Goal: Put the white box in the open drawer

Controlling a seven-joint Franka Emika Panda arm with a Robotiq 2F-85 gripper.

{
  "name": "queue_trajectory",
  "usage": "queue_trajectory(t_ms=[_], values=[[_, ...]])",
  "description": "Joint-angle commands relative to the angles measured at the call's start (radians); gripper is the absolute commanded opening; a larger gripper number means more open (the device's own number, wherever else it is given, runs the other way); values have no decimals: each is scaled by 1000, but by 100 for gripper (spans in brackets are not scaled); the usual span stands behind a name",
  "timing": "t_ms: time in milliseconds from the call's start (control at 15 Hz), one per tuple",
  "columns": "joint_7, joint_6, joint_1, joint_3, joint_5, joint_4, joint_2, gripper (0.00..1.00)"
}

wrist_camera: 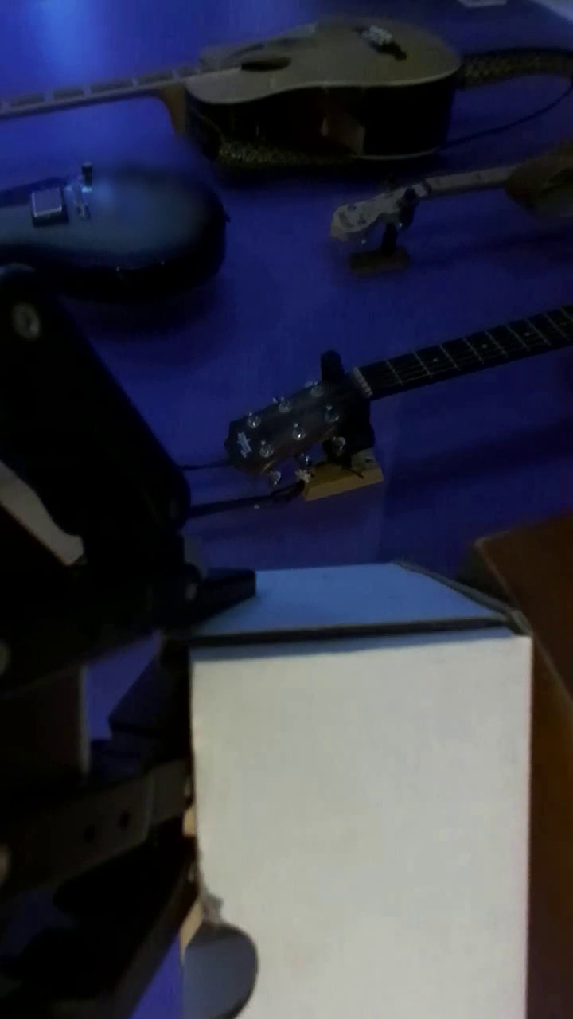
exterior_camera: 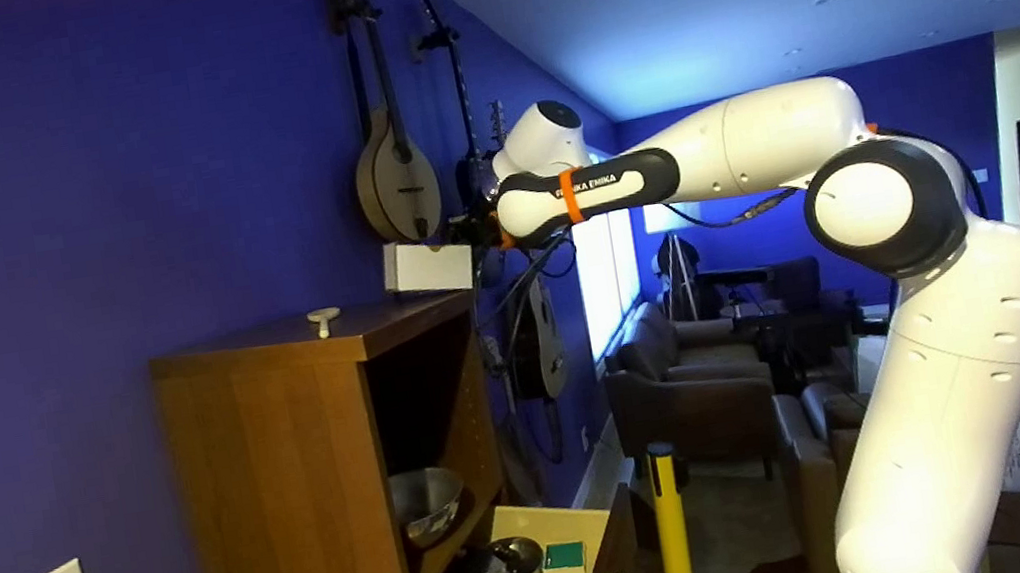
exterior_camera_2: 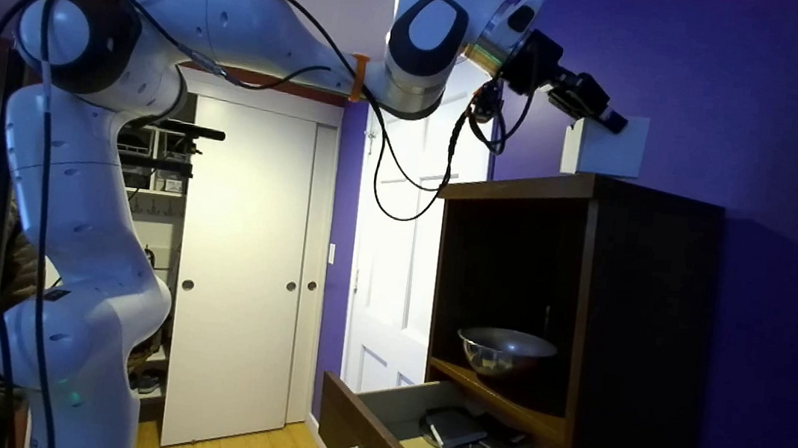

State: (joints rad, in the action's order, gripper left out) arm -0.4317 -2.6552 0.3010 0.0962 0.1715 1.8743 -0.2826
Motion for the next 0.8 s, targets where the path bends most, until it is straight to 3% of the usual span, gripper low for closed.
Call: queue_trajectory(t_ms=[0, 533, 733], values=[[-66, 64, 22, 37, -71, 20, -38, 4], [-271, 229, 206, 76, 19, 107, -146, 4], [-139, 427, 190, 103, 9, 157, -202, 4]])
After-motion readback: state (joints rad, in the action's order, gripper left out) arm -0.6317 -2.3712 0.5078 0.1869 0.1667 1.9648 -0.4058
